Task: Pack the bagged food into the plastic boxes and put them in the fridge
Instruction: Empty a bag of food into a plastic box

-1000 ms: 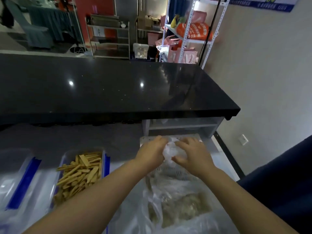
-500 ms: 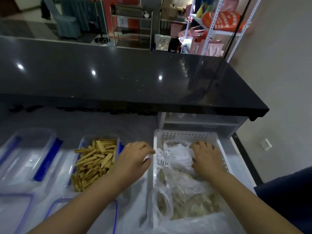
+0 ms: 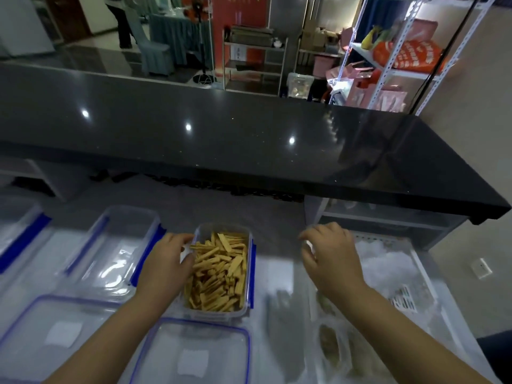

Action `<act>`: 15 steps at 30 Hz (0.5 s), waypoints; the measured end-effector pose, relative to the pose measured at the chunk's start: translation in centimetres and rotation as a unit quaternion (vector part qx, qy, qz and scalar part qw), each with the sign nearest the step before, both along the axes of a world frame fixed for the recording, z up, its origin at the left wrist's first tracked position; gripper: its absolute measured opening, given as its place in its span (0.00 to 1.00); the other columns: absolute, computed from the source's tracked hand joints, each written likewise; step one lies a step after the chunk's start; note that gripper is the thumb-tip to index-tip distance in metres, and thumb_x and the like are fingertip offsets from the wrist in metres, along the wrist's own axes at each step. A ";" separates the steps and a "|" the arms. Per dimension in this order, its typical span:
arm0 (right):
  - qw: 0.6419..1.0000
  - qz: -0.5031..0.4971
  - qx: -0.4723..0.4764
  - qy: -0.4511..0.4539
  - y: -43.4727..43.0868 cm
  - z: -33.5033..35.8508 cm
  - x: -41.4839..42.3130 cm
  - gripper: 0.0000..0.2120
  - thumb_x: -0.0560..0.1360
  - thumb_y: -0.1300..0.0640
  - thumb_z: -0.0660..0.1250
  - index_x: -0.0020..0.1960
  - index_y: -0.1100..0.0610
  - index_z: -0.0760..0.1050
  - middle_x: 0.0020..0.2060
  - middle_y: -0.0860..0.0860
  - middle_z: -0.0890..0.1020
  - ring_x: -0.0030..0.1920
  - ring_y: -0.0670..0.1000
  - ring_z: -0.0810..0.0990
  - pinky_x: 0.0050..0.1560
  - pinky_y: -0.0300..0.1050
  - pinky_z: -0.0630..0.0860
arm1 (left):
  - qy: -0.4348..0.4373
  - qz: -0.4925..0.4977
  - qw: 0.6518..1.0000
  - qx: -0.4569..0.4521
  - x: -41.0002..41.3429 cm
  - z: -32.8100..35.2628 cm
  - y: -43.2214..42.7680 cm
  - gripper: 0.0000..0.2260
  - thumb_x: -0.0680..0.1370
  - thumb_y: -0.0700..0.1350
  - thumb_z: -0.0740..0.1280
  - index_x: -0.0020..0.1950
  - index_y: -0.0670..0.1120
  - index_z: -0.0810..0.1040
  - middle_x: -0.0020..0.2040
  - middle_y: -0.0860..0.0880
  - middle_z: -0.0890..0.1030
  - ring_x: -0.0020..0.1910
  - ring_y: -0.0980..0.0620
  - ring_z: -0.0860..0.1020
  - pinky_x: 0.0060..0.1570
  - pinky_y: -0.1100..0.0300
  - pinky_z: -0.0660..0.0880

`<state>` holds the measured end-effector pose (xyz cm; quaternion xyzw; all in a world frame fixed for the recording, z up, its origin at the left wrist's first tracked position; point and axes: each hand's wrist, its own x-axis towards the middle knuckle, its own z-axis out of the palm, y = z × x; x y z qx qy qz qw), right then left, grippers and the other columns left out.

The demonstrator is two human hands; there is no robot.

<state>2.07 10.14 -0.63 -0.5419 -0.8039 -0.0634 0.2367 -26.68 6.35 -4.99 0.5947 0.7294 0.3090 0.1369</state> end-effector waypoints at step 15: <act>0.978 -0.059 -0.197 -0.035 2.3 -4.1 -14.5 0.16 0.76 0.44 0.60 0.46 0.55 0.79 0.45 0.52 0.81 0.50 0.53 0.74 0.48 0.47 0.67 | -0.015 -0.035 0.999 0.020 -4.8 0.2 3.7 0.05 0.75 0.41 0.68 0.39 0.45 0.75 0.36 0.54 0.72 0.33 0.57 0.69 0.31 0.70 0.62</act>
